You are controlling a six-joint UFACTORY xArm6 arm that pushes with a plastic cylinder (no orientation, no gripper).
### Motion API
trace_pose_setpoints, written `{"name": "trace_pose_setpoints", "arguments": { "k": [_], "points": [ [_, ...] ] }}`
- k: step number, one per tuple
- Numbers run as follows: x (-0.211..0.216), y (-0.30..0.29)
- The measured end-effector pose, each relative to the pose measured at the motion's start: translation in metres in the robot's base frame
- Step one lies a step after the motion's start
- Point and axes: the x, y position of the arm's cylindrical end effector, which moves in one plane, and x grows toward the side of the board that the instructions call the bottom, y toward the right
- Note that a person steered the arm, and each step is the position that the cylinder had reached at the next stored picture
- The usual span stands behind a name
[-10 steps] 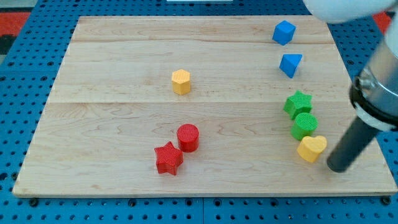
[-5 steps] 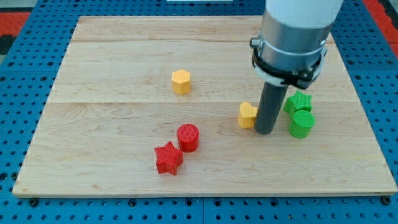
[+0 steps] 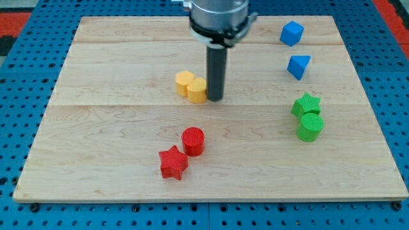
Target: Push the yellow heart towards the bottom right side of the yellow hexagon
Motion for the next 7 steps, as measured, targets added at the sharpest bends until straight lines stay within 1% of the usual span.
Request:
{"name": "trace_pose_setpoints", "arguments": {
  "k": [1, 3, 7],
  "points": [
    [-0.007, -0.029],
    [-0.007, -0.014],
    [-0.005, -0.007]
  ]
}}
